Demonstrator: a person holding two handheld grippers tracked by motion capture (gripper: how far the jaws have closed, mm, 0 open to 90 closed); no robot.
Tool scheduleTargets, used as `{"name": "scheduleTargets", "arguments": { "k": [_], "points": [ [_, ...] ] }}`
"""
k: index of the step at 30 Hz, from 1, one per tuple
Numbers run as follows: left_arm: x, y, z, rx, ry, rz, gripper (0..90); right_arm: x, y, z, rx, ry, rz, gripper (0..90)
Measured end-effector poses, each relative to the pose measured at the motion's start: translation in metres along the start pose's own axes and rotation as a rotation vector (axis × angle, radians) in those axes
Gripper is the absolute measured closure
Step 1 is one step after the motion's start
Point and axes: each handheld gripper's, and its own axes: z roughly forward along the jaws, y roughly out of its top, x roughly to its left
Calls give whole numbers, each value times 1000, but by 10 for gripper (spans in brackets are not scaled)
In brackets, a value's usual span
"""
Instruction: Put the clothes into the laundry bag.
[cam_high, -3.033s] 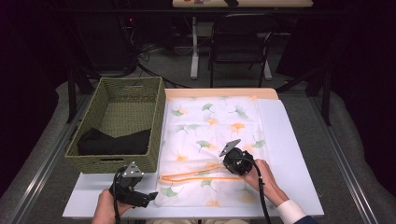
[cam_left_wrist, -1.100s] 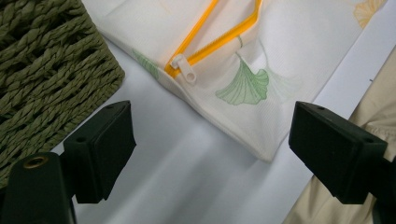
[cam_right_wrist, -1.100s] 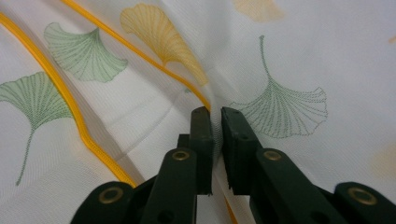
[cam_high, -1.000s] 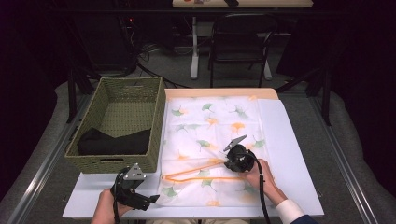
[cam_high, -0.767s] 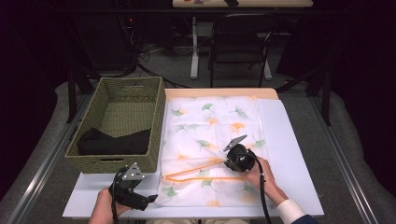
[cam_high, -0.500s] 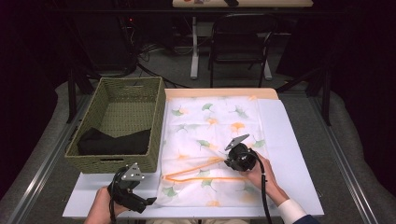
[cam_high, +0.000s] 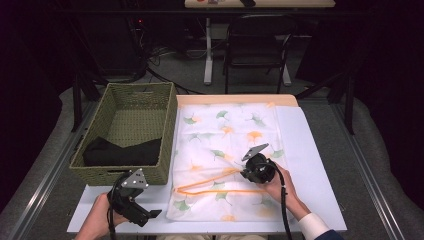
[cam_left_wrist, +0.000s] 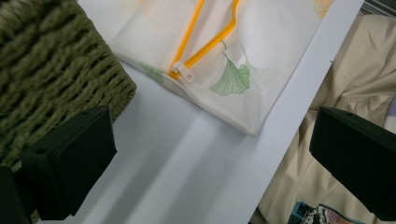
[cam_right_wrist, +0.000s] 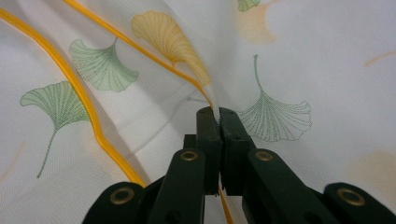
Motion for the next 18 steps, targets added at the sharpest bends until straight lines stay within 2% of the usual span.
{"name": "scheduleTargets", "arguments": {
  "k": [8, 12, 18],
  "points": [
    [14, 13, -22, 29, 21, 34, 0, 0, 0, -1, 0, -4, 0, 882],
    [23, 19, -32, 33, 56, 85, 0, 0, 0, -1, 0, -3, -2, 884],
    [41, 28, -41, 60, 73, 116, 0, 1, 1, -1, 1, -7, -3, 884]
  ]
}}
